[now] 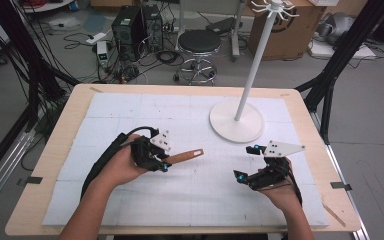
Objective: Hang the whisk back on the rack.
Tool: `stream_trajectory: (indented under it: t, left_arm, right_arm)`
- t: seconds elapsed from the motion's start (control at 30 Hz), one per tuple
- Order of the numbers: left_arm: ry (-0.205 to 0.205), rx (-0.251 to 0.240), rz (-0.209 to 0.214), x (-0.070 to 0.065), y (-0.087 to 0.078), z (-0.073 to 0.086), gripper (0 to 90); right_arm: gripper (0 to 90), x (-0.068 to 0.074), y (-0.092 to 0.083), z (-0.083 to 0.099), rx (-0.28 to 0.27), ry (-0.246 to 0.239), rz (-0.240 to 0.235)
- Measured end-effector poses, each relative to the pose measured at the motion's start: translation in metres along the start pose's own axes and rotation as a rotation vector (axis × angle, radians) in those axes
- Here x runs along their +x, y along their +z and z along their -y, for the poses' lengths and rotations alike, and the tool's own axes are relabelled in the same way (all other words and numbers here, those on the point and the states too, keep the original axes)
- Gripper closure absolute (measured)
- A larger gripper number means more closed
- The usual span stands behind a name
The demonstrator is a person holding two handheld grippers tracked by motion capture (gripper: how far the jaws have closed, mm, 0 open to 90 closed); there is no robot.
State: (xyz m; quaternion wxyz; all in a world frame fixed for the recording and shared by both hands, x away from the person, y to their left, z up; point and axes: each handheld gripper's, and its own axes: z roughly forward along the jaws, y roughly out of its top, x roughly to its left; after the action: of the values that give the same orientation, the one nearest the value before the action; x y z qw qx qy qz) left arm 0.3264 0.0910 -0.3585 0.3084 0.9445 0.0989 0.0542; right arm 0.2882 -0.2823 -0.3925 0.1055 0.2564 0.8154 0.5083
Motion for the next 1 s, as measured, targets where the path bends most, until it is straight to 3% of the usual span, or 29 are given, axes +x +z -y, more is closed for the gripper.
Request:
stream_trajectory:
  t: [0.13,0.33,0.5,0.77,1.0]
  left_arm:
    - [-0.027,-0.076,0.004,0.004,-0.010,-0.011,70.3]
    - [-0.033,-0.144,0.003,0.013,-0.018,-0.028,70.3]
    - [-0.058,-0.221,0.032,0.024,-0.025,-0.041,70.4]
    - [-0.132,-0.384,0.088,0.046,-0.036,-0.059,70.4]
    - [-0.136,-0.423,0.094,0.062,-0.045,-0.082,70.4]
  right_arm:
    - [2.1,0.000,0.000,0.000,-0.004,-0.002,0.003]
    - [2.2,0.000,-0.001,0.000,-0.007,-0.001,0.002]
    - [2.2,0.000,-0.002,0.000,-0.007,0.001,0.000]
    - [2.1,0.000,-0.003,0.000,-0.014,-0.001,0.001]
    - [2.2,0.000,-0.004,0.000,-0.013,0.000,0.000]
